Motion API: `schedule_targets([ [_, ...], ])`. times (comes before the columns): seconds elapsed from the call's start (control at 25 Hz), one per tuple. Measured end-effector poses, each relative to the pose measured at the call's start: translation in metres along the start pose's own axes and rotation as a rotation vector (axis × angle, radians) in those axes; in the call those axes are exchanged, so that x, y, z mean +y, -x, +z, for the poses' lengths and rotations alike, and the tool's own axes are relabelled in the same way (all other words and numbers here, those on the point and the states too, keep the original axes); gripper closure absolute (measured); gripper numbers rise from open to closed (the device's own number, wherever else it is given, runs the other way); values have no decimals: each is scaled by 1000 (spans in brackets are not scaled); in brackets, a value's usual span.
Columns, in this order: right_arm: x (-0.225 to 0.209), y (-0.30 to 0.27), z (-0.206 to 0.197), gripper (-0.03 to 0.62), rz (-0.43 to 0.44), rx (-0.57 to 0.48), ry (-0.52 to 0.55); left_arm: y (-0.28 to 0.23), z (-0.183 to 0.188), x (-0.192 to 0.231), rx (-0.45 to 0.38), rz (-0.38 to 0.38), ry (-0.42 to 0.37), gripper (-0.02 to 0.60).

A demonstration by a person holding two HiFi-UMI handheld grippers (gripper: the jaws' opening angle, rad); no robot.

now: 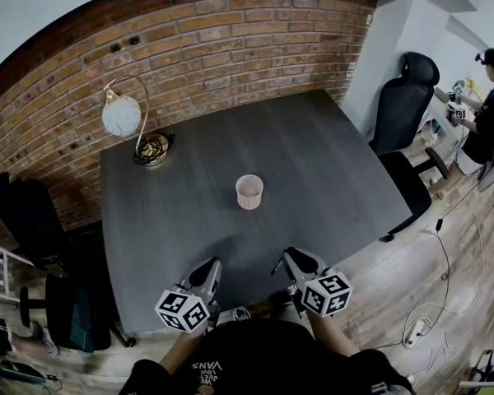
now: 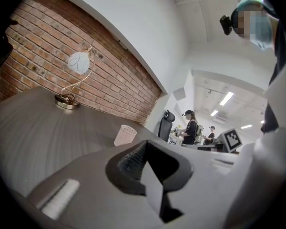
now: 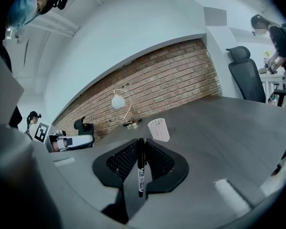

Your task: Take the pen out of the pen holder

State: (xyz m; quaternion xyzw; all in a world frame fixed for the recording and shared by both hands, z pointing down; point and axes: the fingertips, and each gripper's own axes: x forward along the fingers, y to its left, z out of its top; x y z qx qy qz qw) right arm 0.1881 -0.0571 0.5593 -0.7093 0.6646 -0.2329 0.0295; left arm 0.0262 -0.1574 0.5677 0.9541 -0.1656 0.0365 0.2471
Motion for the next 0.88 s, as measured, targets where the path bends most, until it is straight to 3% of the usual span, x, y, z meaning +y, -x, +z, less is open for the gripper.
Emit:
schedule_targets([
  [0.88, 4, -5, 9, 534, 13, 3, 14, -2, -1, 2, -9, 9, 23, 529],
])
